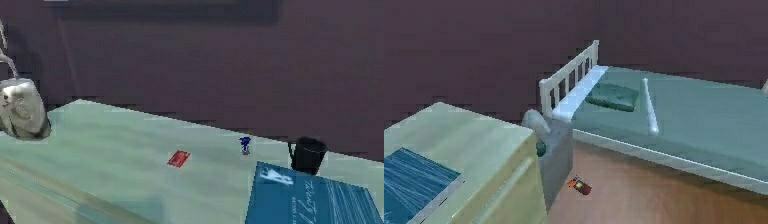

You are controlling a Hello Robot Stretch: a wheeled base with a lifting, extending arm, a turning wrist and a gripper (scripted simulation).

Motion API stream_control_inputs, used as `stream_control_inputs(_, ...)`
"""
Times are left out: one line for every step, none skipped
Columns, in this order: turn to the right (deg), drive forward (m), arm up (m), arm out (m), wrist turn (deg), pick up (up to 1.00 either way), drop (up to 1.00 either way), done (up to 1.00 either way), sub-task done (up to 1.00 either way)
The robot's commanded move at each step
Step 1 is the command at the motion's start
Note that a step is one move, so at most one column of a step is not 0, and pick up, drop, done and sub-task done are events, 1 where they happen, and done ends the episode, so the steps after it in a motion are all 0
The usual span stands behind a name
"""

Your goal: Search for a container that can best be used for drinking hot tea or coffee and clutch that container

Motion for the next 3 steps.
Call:
stream_control_inputs(-45.0, 0.00, 0.00, 0.00, 0.0, 0.00, 0.00, 0.00, 0.00)
stream_control_inputs(-12.0, 0.00, 0.00, 0.00, 0.0, 0.00, 0.00, 0.00, 0.00)
stream_control_inputs(0.0, 0.00, 0.50, 0.00, 0.0, 0.00, 0.00, 0.00, 0.00)
